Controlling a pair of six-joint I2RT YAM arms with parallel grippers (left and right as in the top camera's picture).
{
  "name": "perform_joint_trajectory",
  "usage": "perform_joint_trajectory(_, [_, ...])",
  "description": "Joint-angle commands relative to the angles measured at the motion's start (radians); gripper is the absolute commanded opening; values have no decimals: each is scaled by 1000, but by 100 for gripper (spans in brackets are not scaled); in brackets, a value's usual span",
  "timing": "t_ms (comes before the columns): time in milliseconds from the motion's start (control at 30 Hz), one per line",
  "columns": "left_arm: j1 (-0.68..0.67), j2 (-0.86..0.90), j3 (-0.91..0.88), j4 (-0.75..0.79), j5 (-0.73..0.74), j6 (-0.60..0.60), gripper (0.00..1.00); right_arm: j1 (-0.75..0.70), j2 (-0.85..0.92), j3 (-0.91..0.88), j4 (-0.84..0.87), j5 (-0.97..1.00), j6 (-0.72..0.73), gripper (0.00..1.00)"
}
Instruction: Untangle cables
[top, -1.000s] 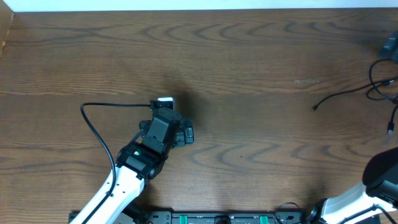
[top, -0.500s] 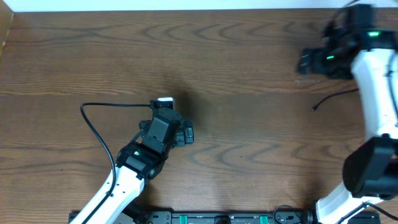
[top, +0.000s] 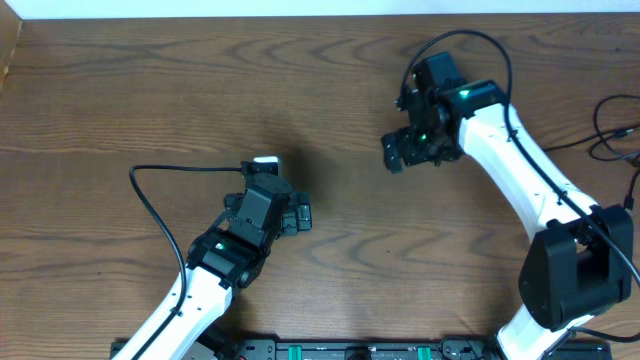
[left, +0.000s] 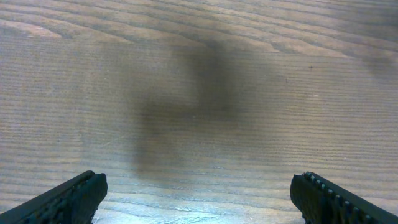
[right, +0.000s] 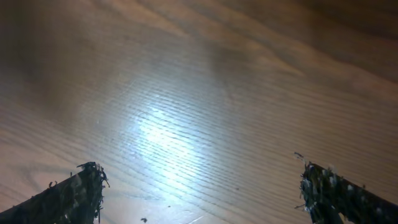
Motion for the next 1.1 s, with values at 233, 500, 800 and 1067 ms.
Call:
perform_joint_trajectory(233, [5,-3,10,-3,-13,10,100,60,-6,-13,5,20,17,99])
perform_joint_trajectory(500, [5,-3,10,-3,-13,10,100,60,-6,-13,5,20,17,99])
perform_joint_trajectory(800, [5,-3,10,-3,-13,10,100,60,-6,-13,5,20,17,99])
perform_joint_trajectory(1067, [5,-3,11,-3,-13,10,100,60,-6,-13,5,20,17,99])
